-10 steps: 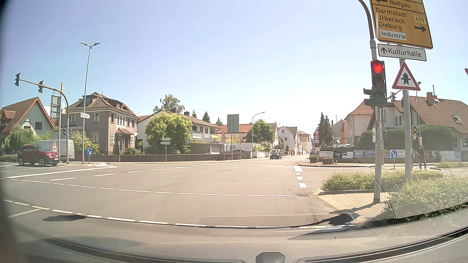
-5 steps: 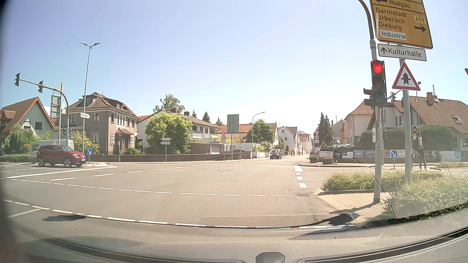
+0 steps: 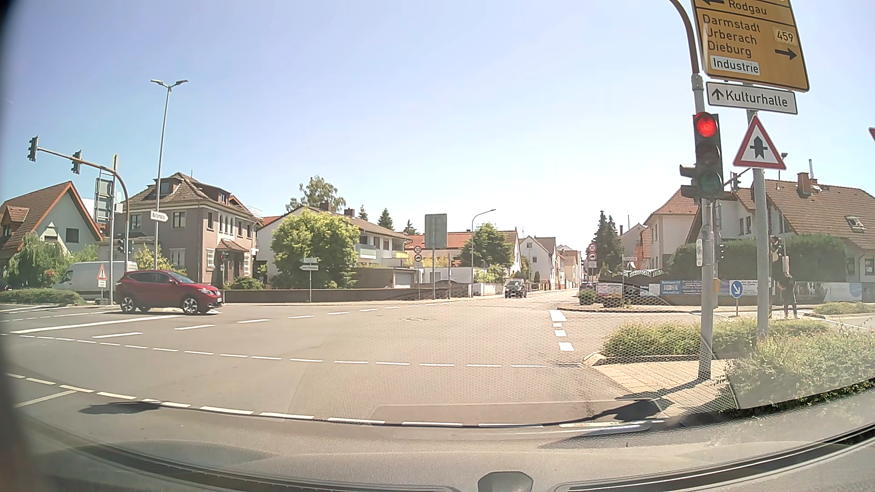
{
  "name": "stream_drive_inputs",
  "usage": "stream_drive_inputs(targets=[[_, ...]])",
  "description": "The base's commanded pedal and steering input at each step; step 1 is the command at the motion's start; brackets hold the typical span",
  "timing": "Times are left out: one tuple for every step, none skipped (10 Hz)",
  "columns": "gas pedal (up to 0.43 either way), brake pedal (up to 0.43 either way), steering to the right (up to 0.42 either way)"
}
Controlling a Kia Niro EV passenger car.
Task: Follow the waypoints while adhering to traffic rules and regulations
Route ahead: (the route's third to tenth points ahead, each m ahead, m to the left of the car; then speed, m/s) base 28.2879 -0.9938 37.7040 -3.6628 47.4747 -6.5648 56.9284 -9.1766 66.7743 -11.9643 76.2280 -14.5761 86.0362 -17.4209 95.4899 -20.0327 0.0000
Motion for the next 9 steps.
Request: stream_drive_inputs(targets=[[0.000, 0.274, -0.007], [0.000, 0.274, -0.007], [0.000, 0.274, -0.007], [0.000, 0.274, -0.007], [0.000, 0.274, -0.007], [0.000, 0.274, -0.007], [0.000, 0.274, -0.007], [0.000, 0.274, -0.007], [0.000, 0.274, -0.007]])
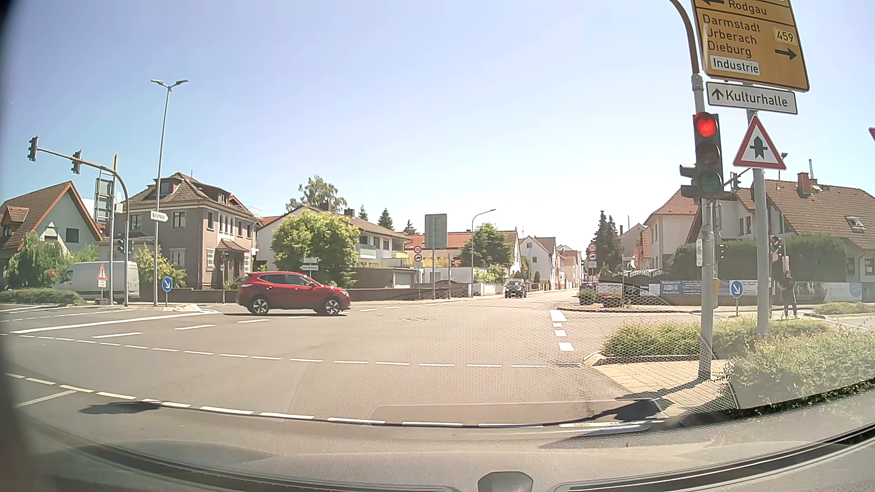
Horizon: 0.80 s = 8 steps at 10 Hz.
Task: Follow the waypoints while adhering to traffic rules and regulations
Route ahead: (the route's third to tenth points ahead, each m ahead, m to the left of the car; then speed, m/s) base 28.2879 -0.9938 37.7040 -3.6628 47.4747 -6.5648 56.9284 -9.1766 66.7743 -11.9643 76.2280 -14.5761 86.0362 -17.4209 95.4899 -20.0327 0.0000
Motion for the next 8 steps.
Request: stream_drive_inputs(targets=[[0.000, 0.274, -0.007], [0.000, 0.274, -0.007], [0.000, 0.287, -0.007], [0.000, 0.323, -0.007], [0.000, 0.329, -0.007], [0.000, 0.335, -0.006], [0.000, 0.341, -0.006], [0.000, 0.341, -0.006]])
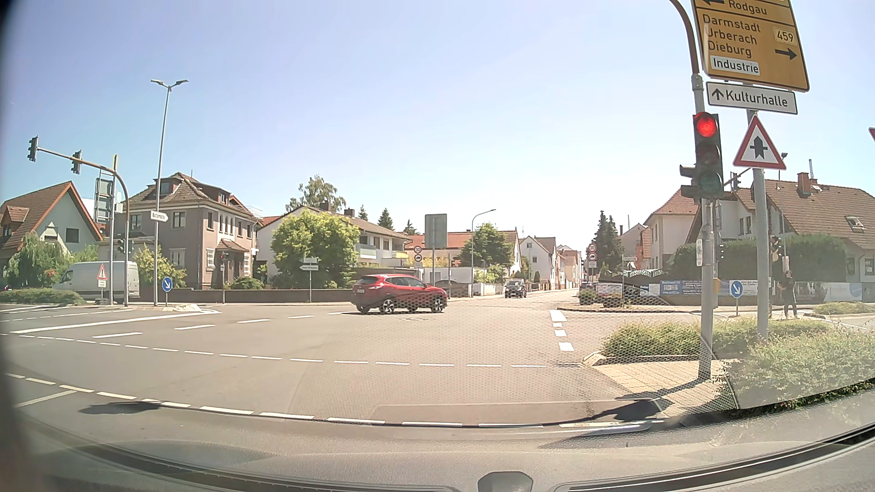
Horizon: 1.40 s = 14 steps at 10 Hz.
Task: Follow the waypoints while adhering to traffic rules and regulations
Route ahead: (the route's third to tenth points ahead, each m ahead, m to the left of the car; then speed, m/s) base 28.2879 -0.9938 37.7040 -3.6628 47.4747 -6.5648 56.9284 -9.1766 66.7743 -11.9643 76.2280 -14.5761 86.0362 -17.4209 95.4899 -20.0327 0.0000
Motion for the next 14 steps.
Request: stream_drive_inputs(targets=[[0.000, 0.348, -0.006], [0.000, 0.341, -0.006], [0.000, 0.348, -0.006], [0.000, 0.341, -0.006], [0.000, 0.348, -0.006], [0.000, 0.341, -0.006], [0.000, 0.341, -0.006], [0.000, 0.341, -0.006], [0.000, 0.335, -0.006], [0.000, 0.335, -0.006], [0.000, 0.335, -0.006], [0.000, 0.335, -0.006], [0.000, 0.335, -0.006], [0.000, 0.329, -0.006]])
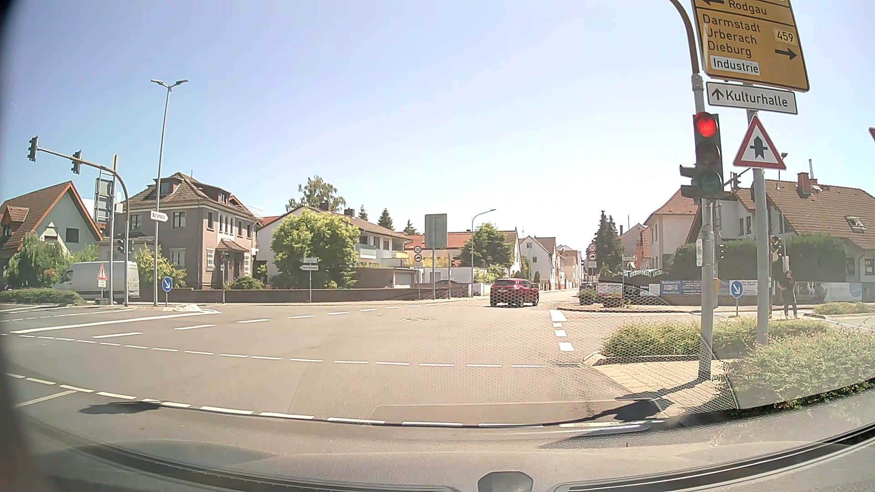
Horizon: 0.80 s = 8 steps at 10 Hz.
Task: Follow the waypoints while adhering to traffic rules and regulations
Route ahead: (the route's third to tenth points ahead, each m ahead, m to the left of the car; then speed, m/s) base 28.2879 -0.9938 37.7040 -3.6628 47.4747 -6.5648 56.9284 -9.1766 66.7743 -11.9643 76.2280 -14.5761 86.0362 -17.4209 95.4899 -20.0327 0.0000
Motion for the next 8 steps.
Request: stream_drive_inputs(targets=[[0.000, 0.335, -0.006], [0.000, 0.329, -0.006], [0.000, 0.329, -0.010], [0.000, 0.329, -0.009], [0.000, 0.329, -0.009], [0.000, 0.329, -0.009], [0.000, 0.329, -0.009], [0.000, 0.329, -0.009]])
